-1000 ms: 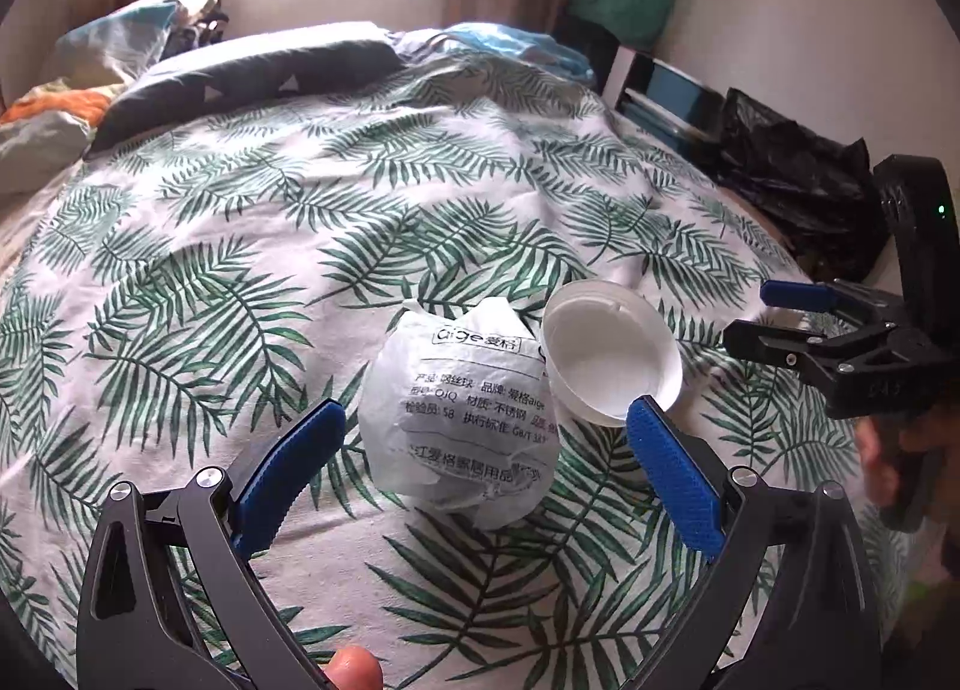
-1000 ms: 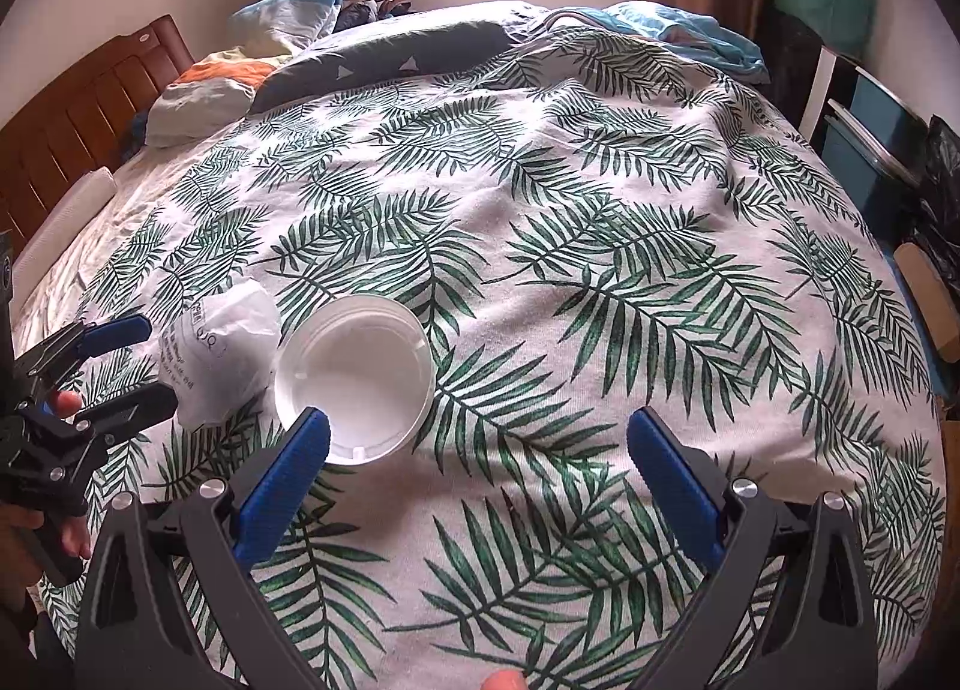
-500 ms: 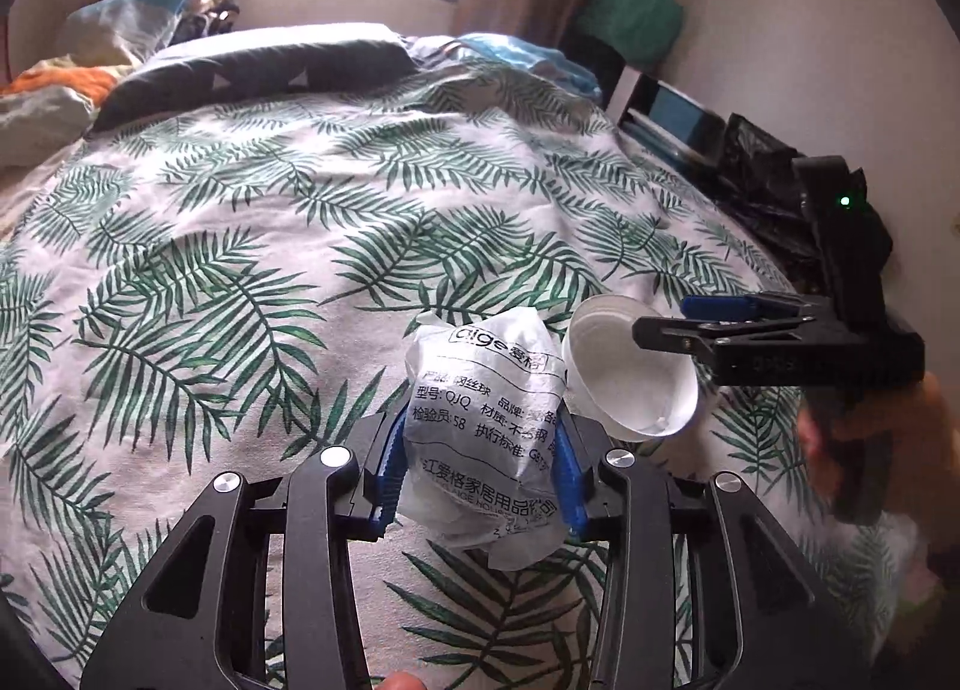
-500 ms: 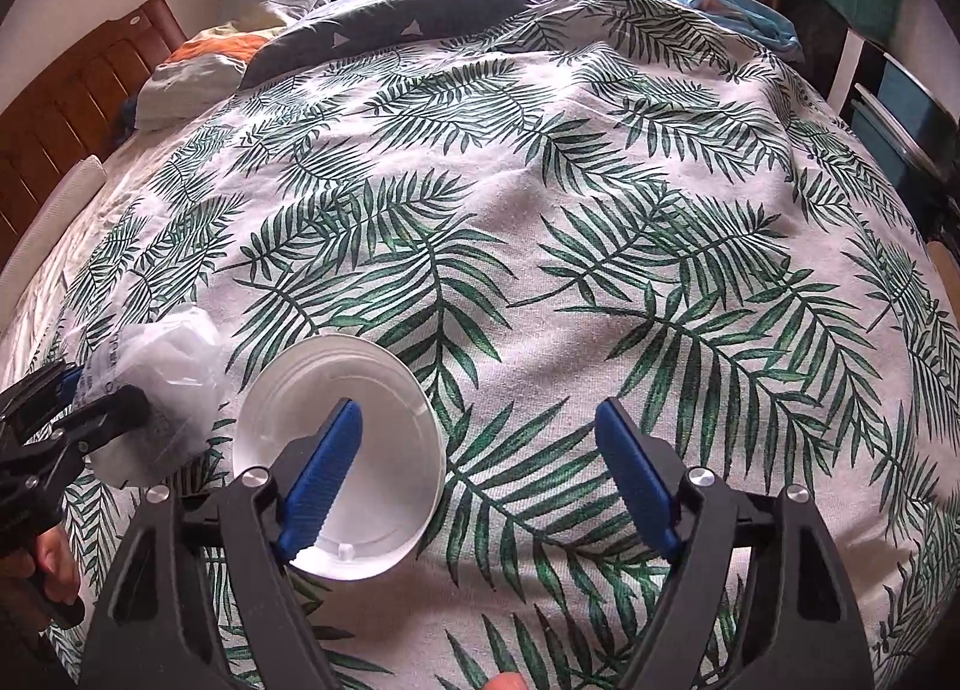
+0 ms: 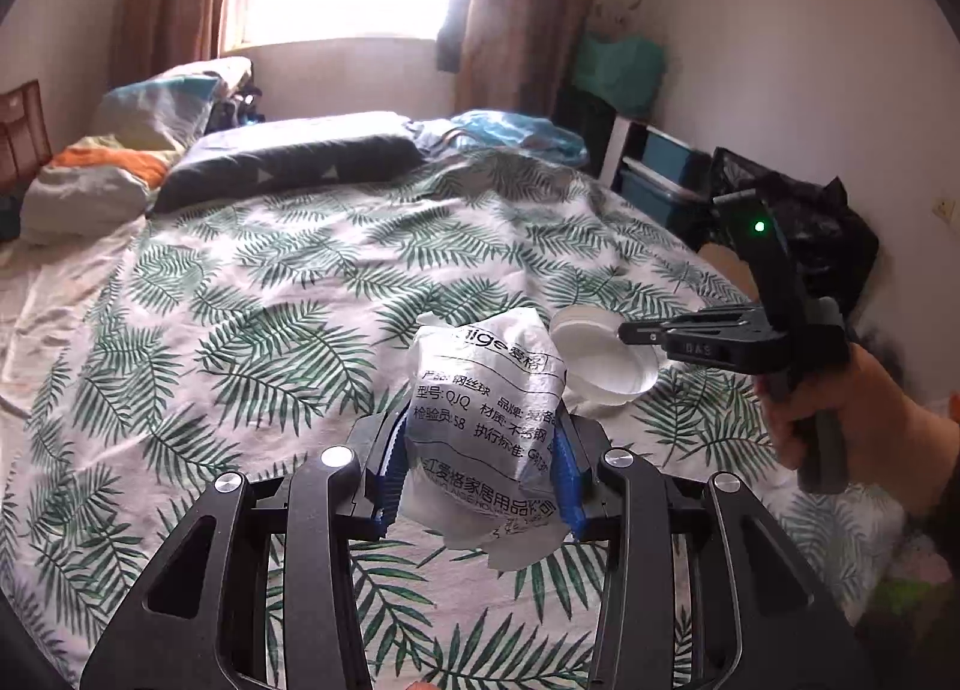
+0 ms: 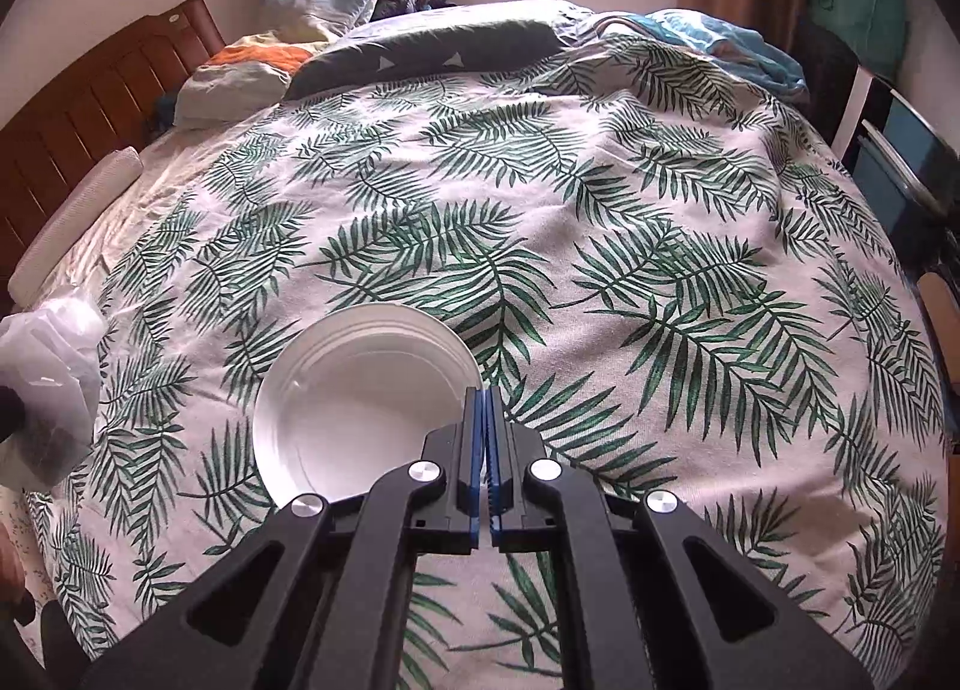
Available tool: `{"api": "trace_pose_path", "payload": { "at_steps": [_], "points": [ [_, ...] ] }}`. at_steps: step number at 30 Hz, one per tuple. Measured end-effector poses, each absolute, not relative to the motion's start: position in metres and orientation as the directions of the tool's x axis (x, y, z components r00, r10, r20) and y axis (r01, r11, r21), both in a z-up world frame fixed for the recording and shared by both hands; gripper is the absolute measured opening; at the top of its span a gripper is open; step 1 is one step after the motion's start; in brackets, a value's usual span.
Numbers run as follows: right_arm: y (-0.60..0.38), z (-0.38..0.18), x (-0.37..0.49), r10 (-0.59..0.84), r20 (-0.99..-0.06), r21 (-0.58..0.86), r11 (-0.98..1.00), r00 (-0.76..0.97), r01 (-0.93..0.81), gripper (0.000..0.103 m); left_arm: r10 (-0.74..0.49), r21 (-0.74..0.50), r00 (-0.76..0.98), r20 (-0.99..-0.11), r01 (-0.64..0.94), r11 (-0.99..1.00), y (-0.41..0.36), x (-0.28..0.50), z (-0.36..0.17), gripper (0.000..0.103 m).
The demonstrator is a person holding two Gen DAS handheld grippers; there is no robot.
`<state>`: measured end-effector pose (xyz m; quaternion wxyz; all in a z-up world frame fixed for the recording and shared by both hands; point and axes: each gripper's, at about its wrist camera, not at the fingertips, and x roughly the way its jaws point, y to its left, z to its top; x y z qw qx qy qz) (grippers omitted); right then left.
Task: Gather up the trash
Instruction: 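Lift the bag and lid off the bed and carry them over the red bucket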
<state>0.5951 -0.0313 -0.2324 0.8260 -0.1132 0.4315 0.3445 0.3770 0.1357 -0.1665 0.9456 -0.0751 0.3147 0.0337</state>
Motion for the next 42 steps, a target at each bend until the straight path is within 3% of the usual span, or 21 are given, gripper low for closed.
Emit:
{"api": "trace_pose_path", "payload": {
  "at_steps": [6, 24, 37, 42],
  "points": [
    [-0.064, -0.171, 0.535, 0.548, -0.728, 0.127, 0.698, 0.411, -0.705, 0.002, 0.064, -0.061, 0.814, -0.577, -0.121, 0.991, 0.114, 0.330, -0.128, 0.040],
    [-0.153, -0.064, 0.316, 0.664, -0.581, 0.107, 0.635, 0.471, -0.765, 0.002, 0.074, -0.093, 0.836, -0.544, -0.148, 0.985, 0.071, 0.158, -0.058, 0.040],
    [-0.207, -0.039, 0.195, 0.683, -0.484, 0.023, 0.634, 0.547, -0.773, 0.002, 0.023, -0.120, 0.830, -0.558, -0.108, 0.987, 0.045, 0.050, -0.057, 0.040],
    [-0.216, -0.057, 0.175, 0.668, -0.526, 0.031, 0.633, 0.526, -0.773, 0.002, 0.004, -0.141, 0.811, -0.585, -0.106, 0.984, 0.039, 0.026, -0.072, 0.039]
  ]
}}
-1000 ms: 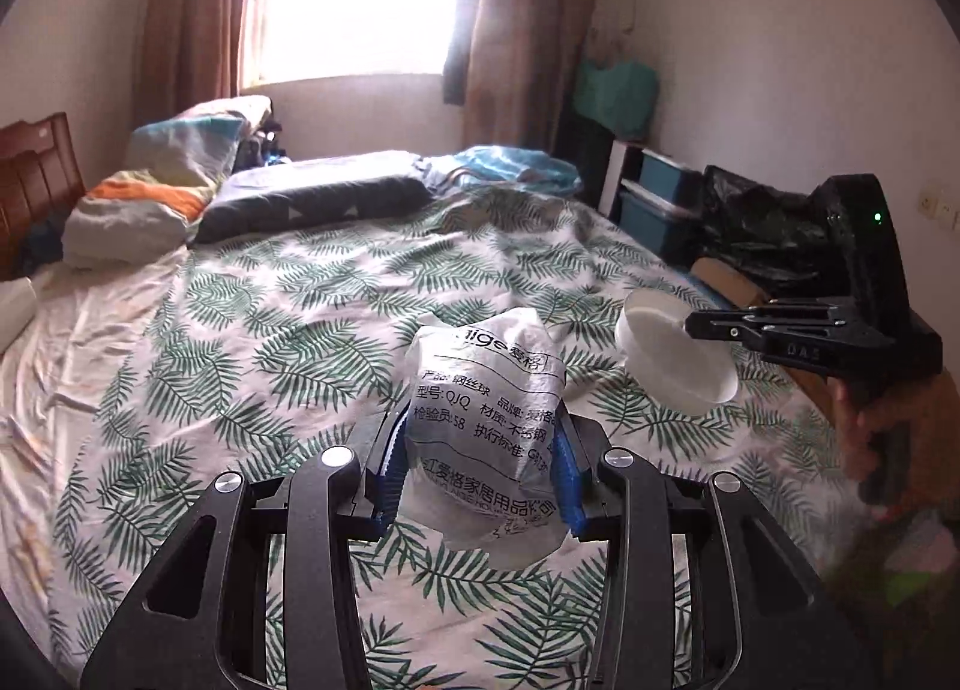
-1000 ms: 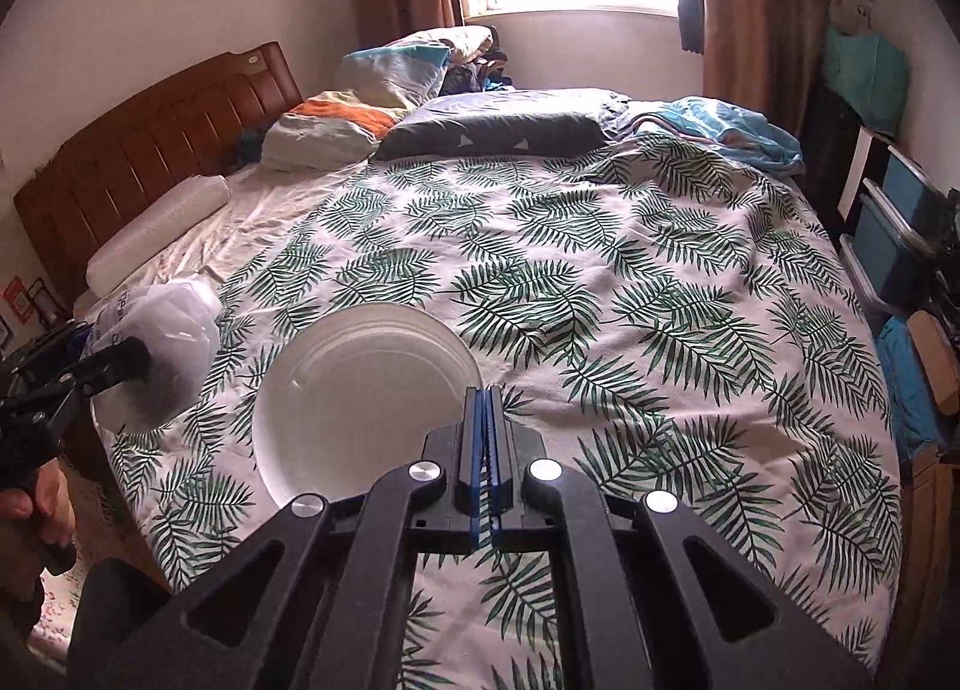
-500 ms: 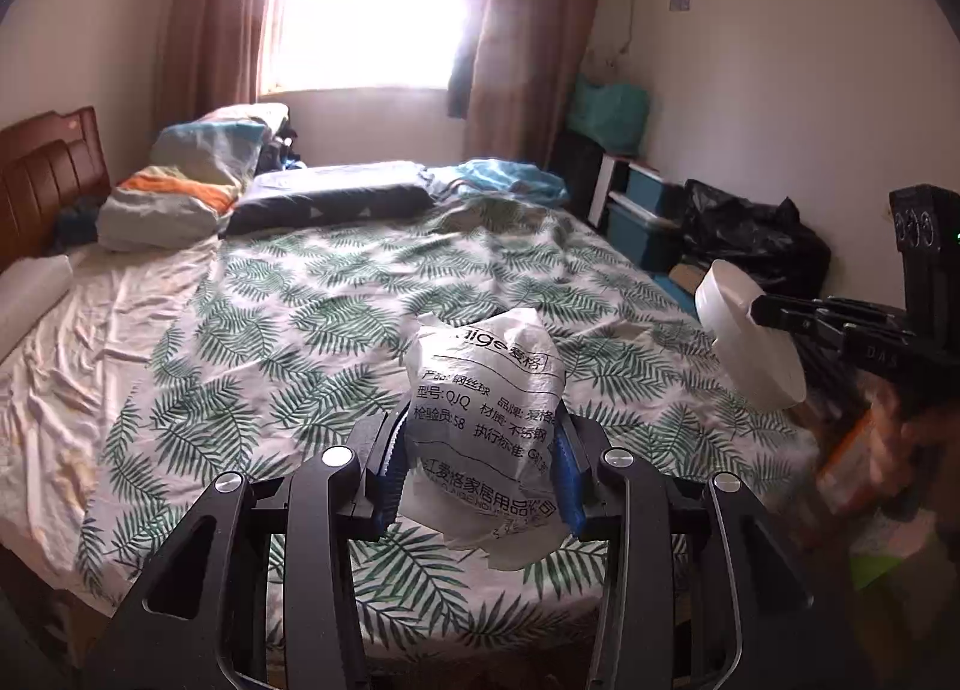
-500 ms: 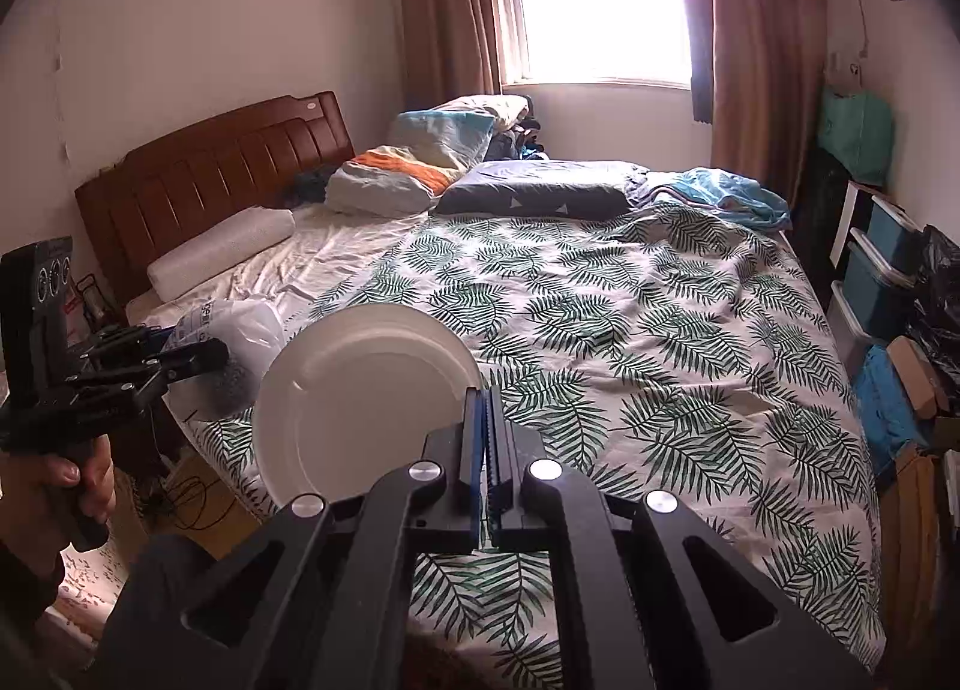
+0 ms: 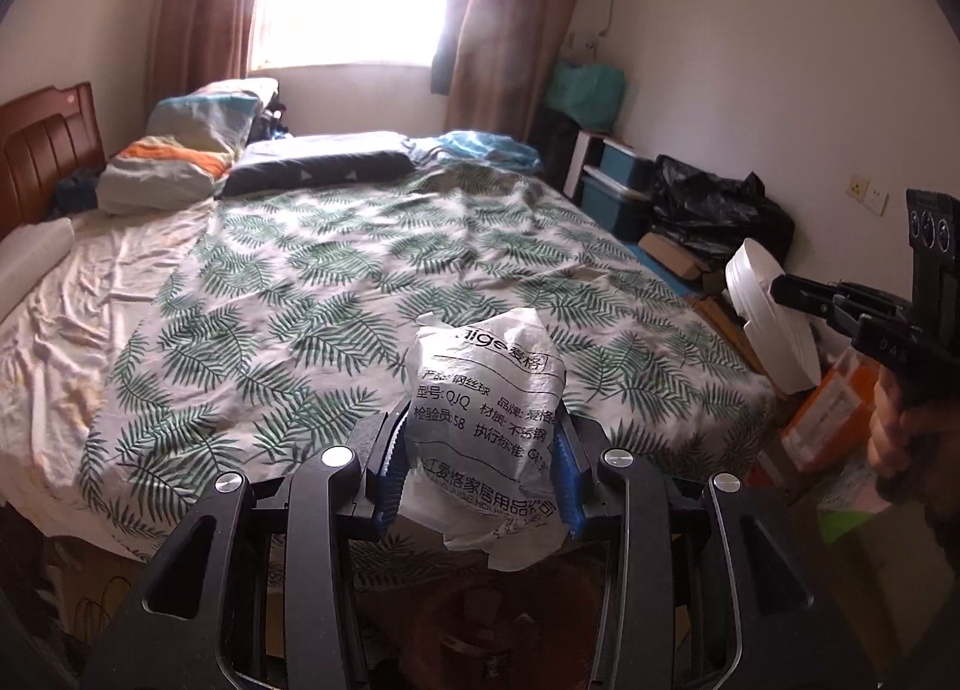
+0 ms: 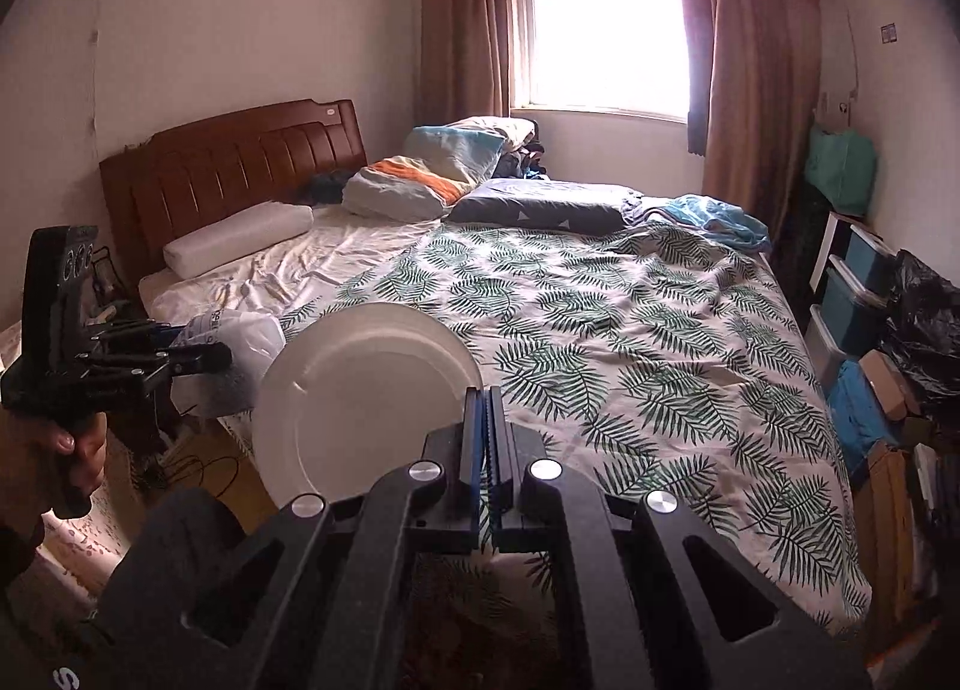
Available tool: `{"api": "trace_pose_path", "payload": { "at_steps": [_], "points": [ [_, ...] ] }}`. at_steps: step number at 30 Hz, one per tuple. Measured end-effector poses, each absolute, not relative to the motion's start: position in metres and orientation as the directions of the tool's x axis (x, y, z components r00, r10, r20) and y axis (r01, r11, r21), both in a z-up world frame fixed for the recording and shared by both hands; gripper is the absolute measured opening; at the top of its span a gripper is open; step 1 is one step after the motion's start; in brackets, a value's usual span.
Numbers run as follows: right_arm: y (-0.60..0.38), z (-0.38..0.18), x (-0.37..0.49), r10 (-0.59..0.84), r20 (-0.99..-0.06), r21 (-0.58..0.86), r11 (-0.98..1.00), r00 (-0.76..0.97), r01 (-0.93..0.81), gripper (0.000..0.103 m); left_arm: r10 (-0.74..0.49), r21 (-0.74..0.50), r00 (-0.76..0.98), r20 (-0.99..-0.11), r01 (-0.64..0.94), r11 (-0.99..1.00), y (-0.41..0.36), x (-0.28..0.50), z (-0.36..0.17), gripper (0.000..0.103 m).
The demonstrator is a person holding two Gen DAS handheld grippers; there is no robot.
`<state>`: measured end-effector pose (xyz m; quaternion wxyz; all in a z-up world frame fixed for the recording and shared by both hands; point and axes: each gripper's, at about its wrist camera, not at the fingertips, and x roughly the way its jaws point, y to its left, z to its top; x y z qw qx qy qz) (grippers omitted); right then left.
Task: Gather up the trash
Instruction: 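Lift the bag and lid off the bed and carry them over the red bucket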
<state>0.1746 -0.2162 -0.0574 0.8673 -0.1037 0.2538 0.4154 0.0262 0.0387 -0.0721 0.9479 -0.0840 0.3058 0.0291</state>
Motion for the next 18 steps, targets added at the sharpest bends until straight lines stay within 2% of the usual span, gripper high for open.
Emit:
{"api": "trace_pose_path", "payload": {
  "at_steps": [13, 18],
  "points": [
    [-0.229, -0.131, 0.150, 0.614, -0.663, 0.076, 0.623, 0.427, -0.778, 0.002, -0.057, -0.168, 0.661, -0.748, -0.107, 0.980, 0.022, -0.003, -0.163, 0.039],
    [-0.229, -0.163, 0.149, 0.582, -0.721, 0.095, 0.621, 0.377, -0.778, 0.002, -0.077, -0.178, 0.613, -0.787, -0.105, 0.978, 0.017, -0.003, -0.189, 0.039]
  ]
}}
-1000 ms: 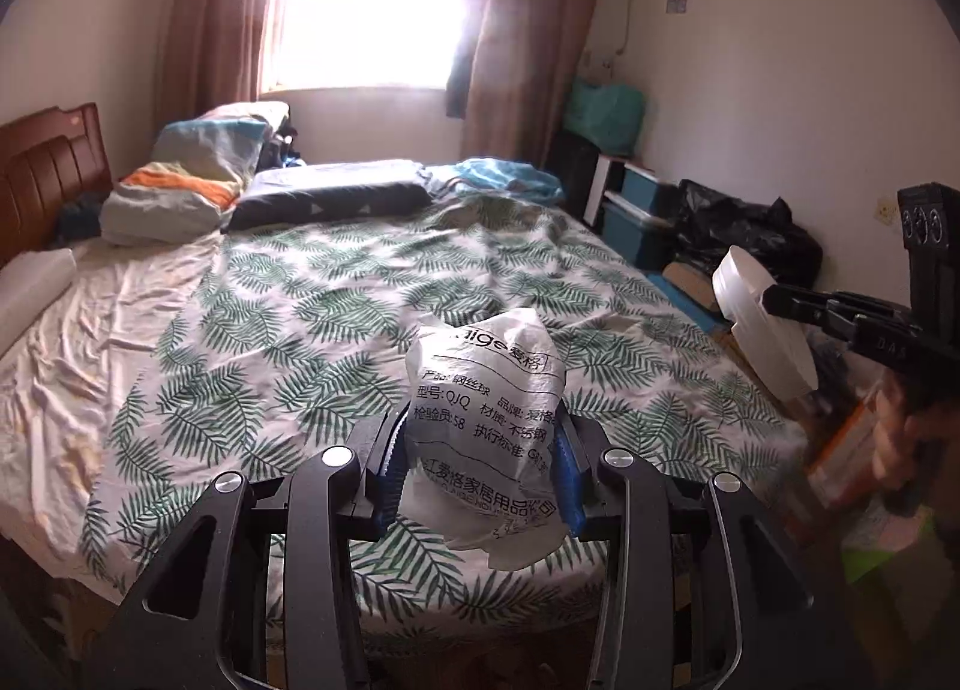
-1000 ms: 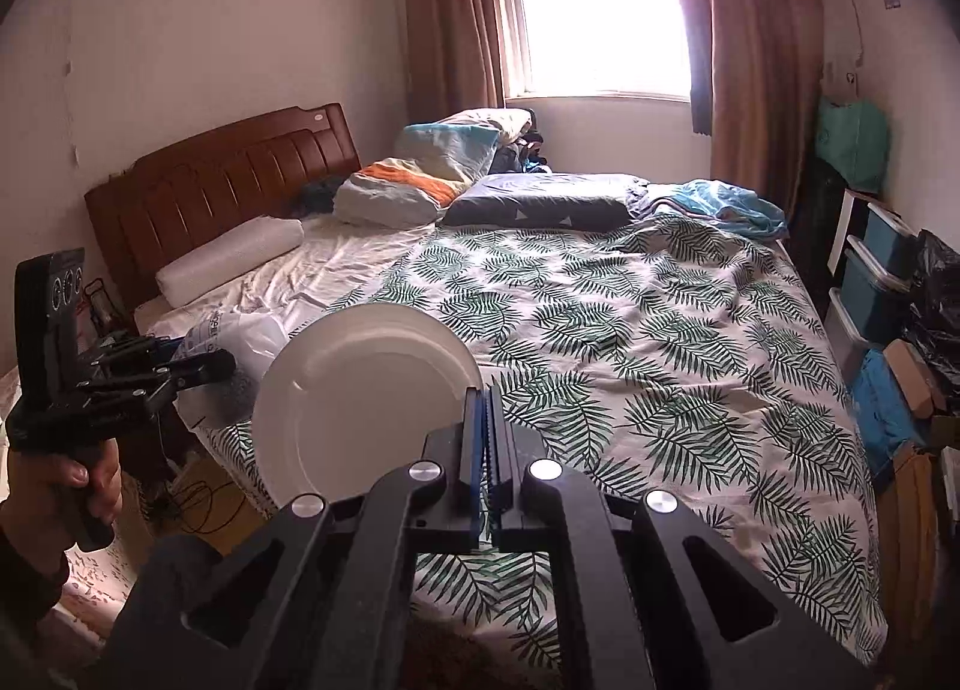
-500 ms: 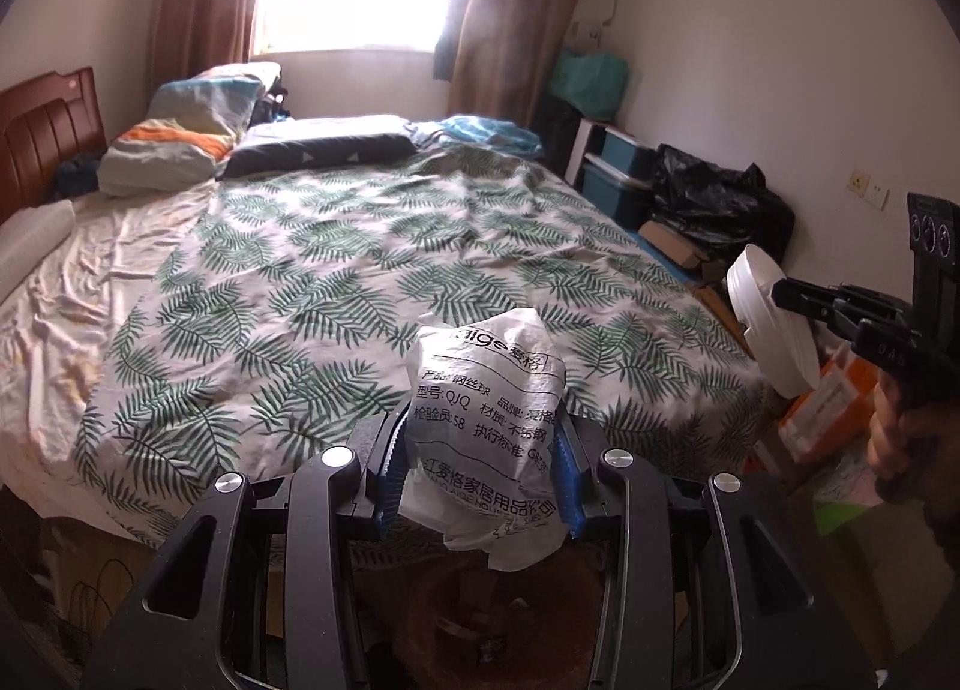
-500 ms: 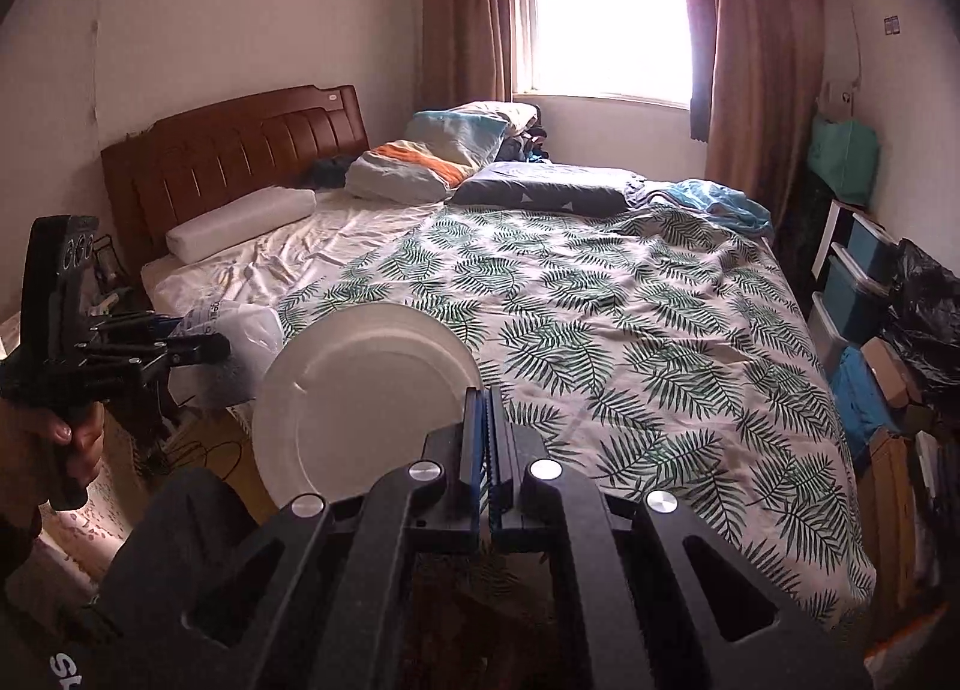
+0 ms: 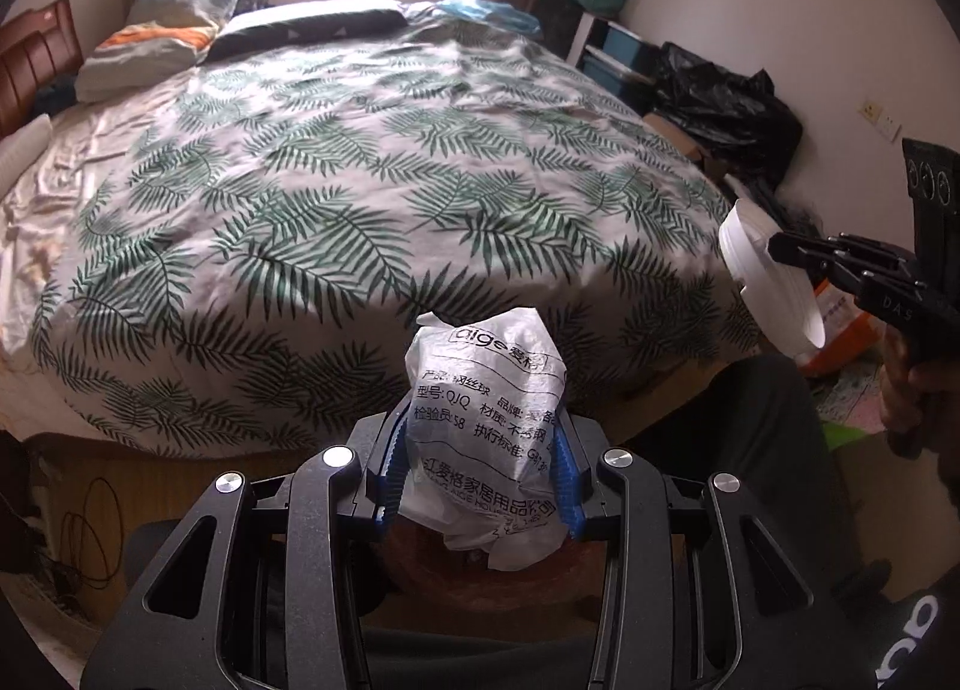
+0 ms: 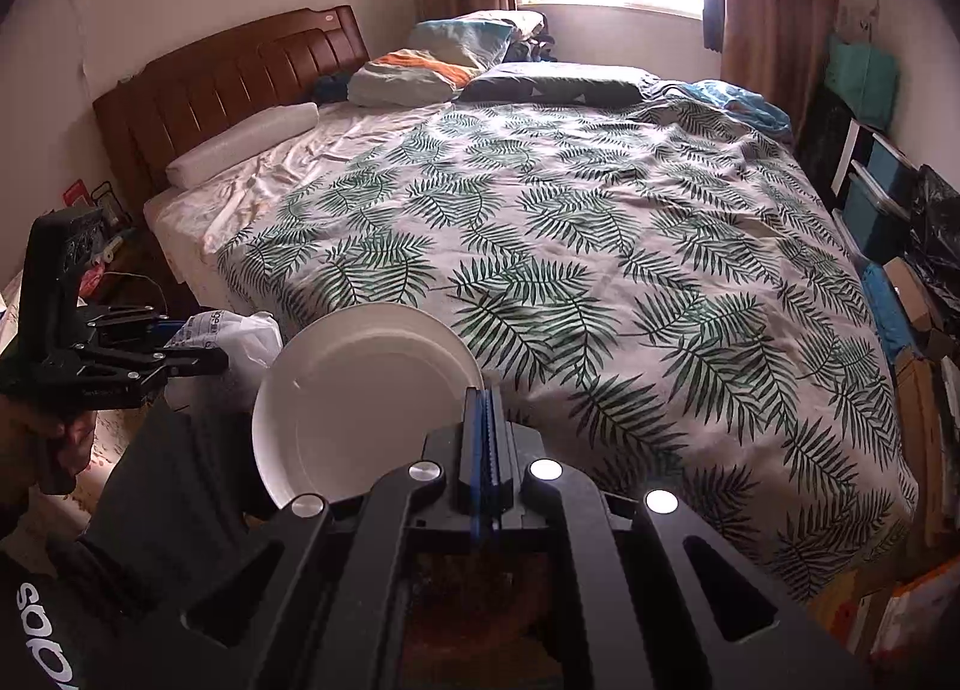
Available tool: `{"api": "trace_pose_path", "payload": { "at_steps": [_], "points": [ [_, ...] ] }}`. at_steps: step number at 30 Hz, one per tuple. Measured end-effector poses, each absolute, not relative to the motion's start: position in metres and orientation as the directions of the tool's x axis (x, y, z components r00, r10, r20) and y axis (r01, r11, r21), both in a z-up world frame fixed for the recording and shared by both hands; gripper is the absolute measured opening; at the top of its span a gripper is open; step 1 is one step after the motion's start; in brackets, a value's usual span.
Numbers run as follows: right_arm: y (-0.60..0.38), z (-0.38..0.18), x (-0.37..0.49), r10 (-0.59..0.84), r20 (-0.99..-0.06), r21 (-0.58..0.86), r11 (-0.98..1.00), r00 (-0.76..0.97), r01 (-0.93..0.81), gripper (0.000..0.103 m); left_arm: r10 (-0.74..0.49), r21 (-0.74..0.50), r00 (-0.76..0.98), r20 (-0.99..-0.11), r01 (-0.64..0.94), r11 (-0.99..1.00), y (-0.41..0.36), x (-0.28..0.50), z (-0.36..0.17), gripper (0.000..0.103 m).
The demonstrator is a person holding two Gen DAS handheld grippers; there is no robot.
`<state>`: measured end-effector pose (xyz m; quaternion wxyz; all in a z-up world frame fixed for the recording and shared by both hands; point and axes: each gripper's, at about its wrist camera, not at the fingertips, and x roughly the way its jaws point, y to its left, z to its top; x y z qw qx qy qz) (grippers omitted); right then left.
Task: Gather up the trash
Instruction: 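Lift the bag and lid off the bed and carry them over the red bucket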
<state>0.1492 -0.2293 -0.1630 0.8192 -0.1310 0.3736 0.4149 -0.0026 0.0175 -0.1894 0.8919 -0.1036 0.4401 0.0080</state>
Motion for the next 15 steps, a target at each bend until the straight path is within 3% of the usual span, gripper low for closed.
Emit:
{"api": "trace_pose_path", "payload": {
  "at_steps": [15],
  "points": [
    [-0.215, -0.280, 0.165, 0.406, -0.897, 0.131, 0.620, 0.173, -0.773, 0.002, -0.189, -0.252, 0.388, -0.902, -0.119, 0.961, 0.003, 0.019, -0.293, 0.039]
  ]
}}
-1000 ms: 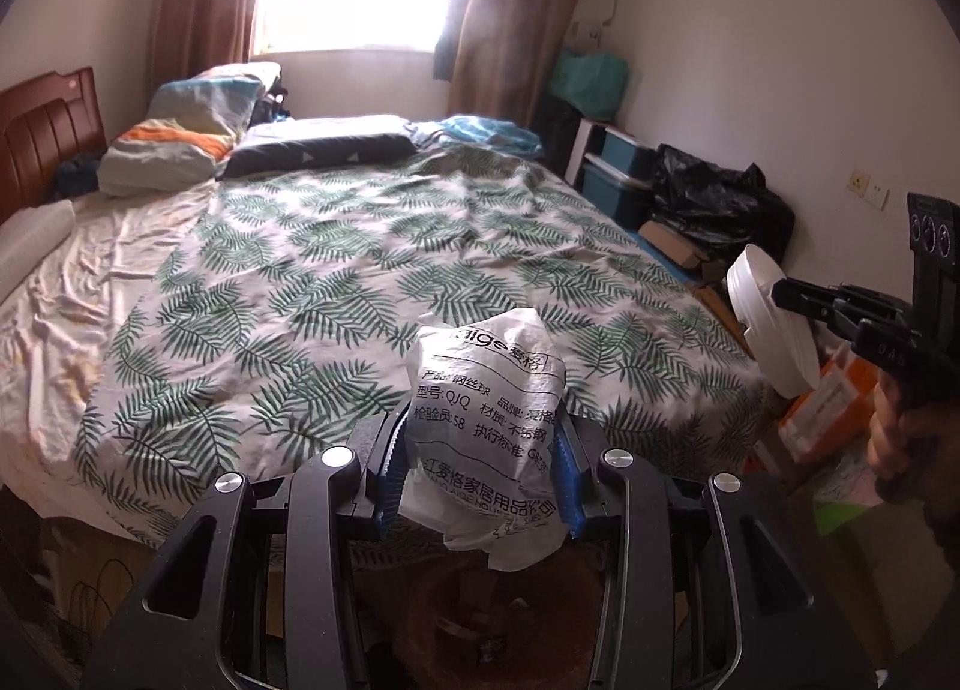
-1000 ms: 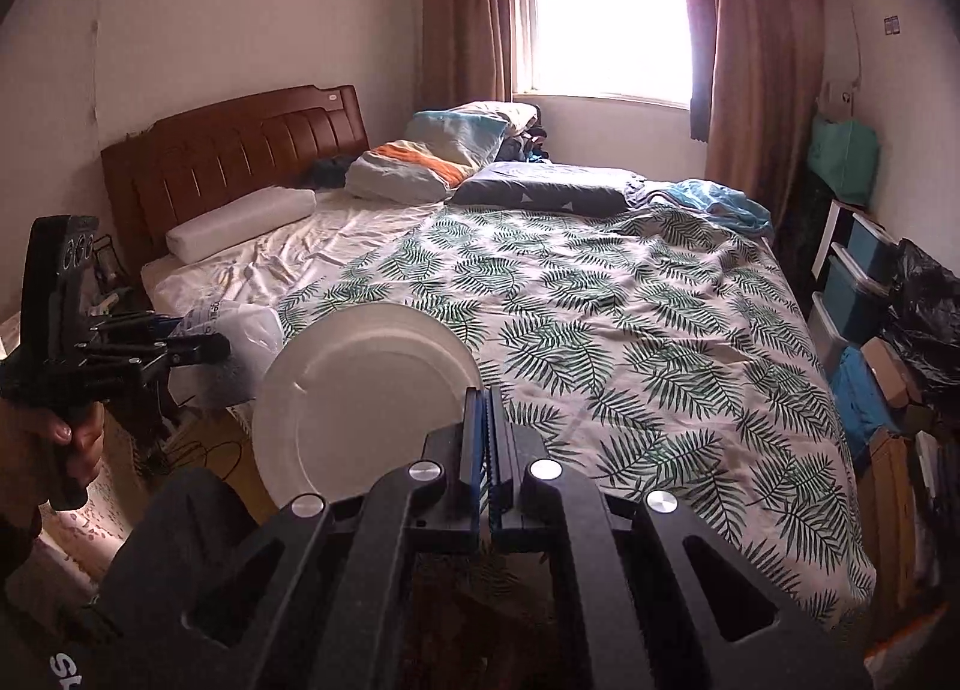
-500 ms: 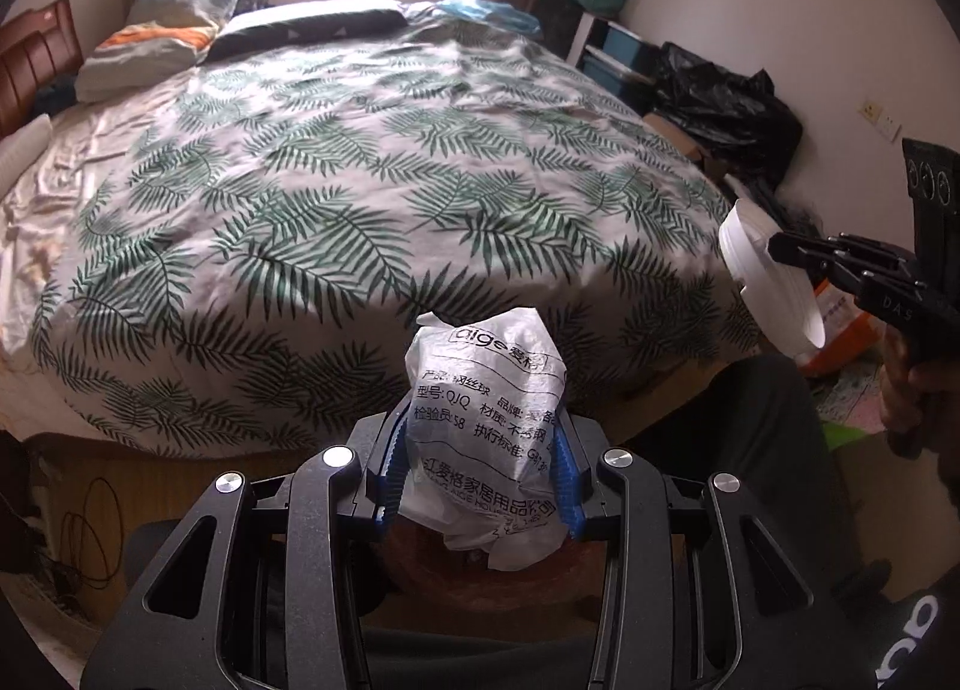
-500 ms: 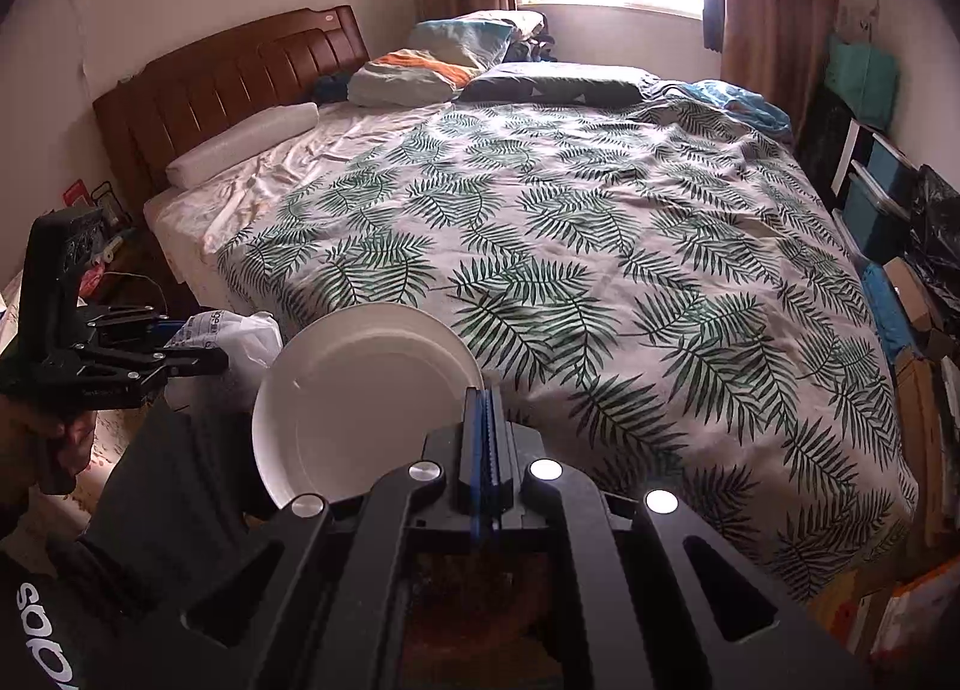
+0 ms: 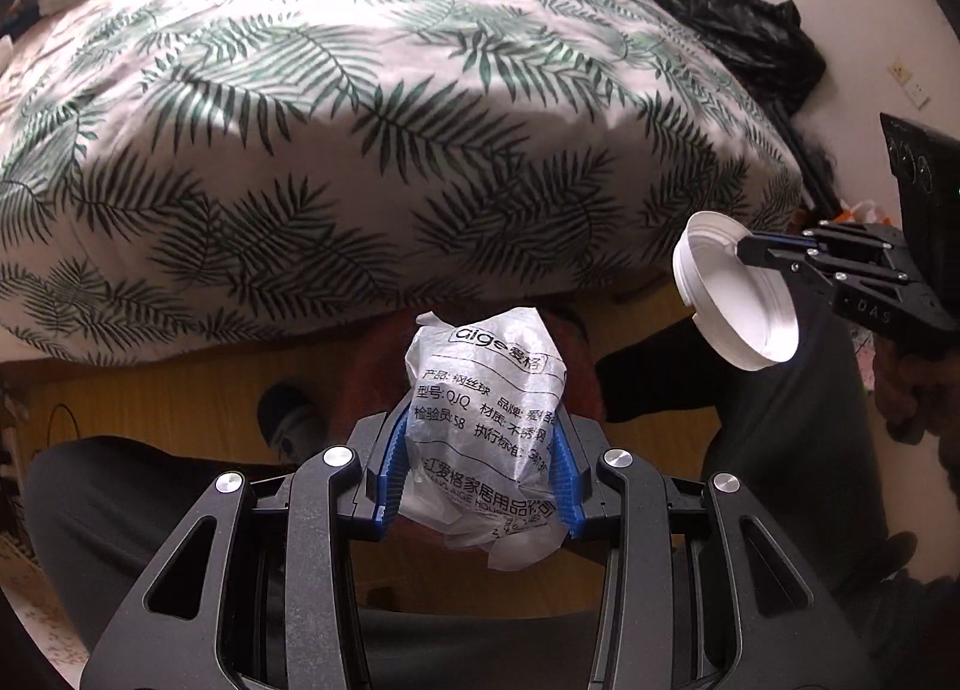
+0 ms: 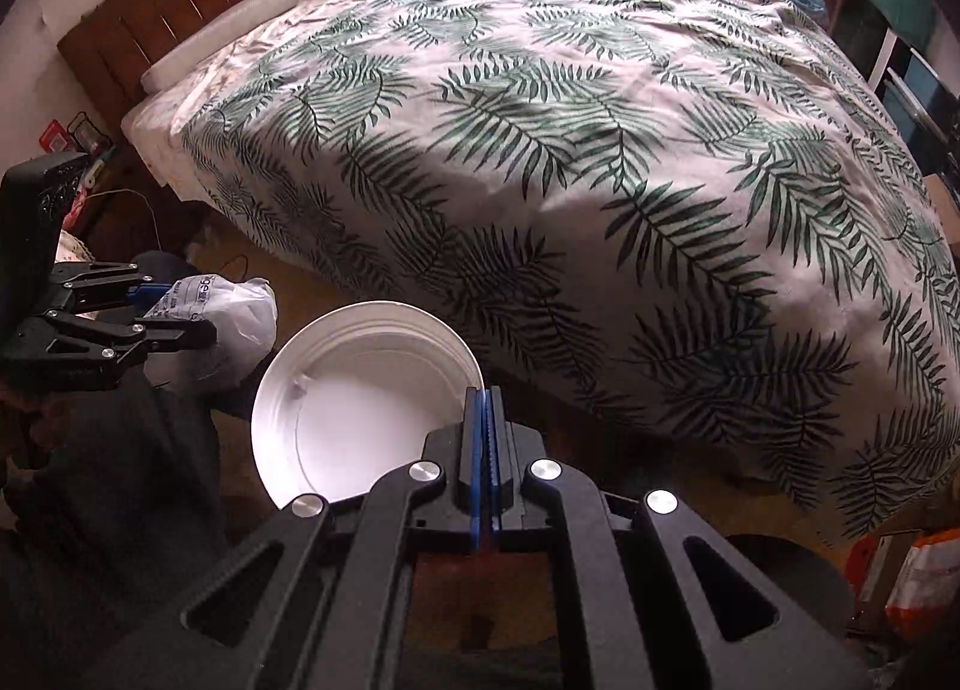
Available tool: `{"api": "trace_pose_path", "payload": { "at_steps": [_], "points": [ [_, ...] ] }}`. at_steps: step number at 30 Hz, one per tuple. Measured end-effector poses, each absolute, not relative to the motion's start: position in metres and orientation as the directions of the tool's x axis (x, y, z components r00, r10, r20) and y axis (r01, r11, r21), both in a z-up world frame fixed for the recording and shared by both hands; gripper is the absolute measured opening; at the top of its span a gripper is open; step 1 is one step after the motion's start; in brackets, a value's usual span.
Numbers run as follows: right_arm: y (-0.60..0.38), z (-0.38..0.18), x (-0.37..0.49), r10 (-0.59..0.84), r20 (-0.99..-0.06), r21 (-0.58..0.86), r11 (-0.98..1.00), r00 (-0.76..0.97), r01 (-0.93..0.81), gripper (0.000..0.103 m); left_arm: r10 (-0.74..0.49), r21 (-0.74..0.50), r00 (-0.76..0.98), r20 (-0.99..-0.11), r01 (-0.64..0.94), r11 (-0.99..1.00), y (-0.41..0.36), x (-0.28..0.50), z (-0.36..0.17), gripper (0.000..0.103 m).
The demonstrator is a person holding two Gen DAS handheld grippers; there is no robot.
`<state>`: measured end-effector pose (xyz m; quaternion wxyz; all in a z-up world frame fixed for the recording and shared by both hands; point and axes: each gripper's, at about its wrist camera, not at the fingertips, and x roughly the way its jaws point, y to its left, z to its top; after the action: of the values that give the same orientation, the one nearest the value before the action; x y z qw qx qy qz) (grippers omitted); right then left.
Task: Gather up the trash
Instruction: 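Lift the bag and lid off the bed and carry them over the red bucket, then open both tools to drop the bag and lid into the red bucket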
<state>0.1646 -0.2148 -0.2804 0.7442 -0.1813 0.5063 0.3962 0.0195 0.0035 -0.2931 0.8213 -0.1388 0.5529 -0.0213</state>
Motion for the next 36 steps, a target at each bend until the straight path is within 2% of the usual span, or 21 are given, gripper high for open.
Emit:
{"api": "trace_pose_path", "payload": {
  "at_steps": [11, 23, 36],
  "points": [
    [-0.201, -0.350, 0.178, 0.255, -0.965, 0.108, 0.596, 0.060, -0.796, 0.002, -0.283, -0.315, 0.212, -0.935, -0.135, 0.939, 0.003, 0.039, -0.363, 0.039],
    [-0.177, -0.425, 0.183, 0.082, -0.995, 0.096, 0.517, -0.062, -0.851, 0.002, -0.308, -0.313, 0.060, -0.950, -0.127, 0.941, 0.001, 0.074, -0.420, 0.039],
    [-0.158, -0.480, 0.192, -0.029, -0.994, 0.082, 0.469, -0.108, -0.880, 0.002, -0.306, -0.291, -0.077, -0.949, -0.164, 0.943, 0.006, 0.089, -0.488, 0.039]
  ]
}}
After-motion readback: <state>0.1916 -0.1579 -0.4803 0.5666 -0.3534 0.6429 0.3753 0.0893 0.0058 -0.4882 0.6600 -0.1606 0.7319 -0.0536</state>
